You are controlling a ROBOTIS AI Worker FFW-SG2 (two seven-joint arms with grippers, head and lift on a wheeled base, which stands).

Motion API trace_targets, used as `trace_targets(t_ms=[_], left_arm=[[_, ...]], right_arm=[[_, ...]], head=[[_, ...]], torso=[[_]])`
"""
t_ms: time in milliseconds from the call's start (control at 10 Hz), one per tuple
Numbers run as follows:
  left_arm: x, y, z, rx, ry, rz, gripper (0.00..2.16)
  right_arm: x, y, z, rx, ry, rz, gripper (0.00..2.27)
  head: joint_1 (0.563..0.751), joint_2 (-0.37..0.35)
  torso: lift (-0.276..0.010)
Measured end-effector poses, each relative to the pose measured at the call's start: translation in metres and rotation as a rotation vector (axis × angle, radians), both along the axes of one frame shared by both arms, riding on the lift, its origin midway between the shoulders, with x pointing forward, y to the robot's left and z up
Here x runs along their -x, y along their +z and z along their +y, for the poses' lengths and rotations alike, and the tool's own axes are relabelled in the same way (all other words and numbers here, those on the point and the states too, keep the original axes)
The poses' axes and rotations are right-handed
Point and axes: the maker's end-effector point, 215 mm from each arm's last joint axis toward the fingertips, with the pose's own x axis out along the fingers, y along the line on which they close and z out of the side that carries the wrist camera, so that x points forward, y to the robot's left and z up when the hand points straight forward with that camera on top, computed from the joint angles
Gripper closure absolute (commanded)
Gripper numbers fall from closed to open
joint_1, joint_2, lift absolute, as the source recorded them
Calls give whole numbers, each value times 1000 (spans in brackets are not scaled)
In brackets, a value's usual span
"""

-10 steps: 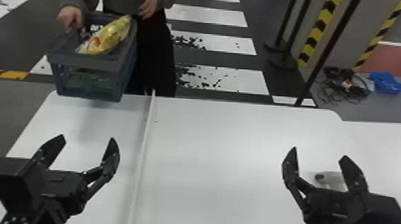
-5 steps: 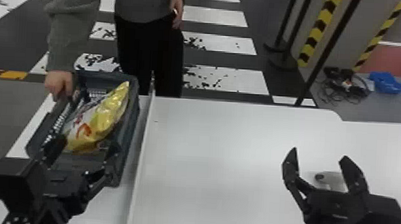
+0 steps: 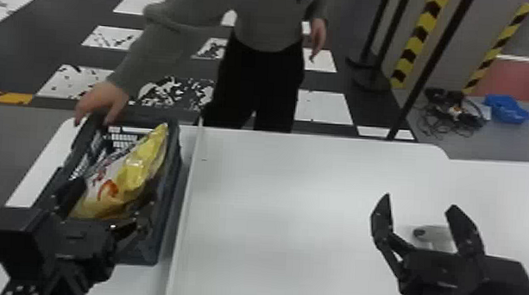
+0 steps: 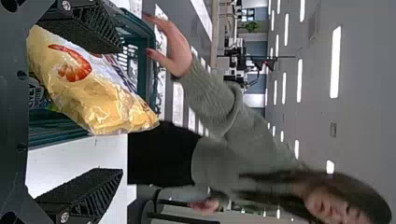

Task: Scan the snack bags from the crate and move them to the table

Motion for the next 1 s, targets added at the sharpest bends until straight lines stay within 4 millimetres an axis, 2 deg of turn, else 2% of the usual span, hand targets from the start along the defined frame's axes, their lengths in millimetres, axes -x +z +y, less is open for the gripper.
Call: trace_targets(t_ms=[1000], left_arm=[[-4, 6, -4, 4, -11, -10, 83]], right_arm=[[3, 3, 2, 0, 4, -5, 87]], head=[[695, -93]], torso=[[-95]])
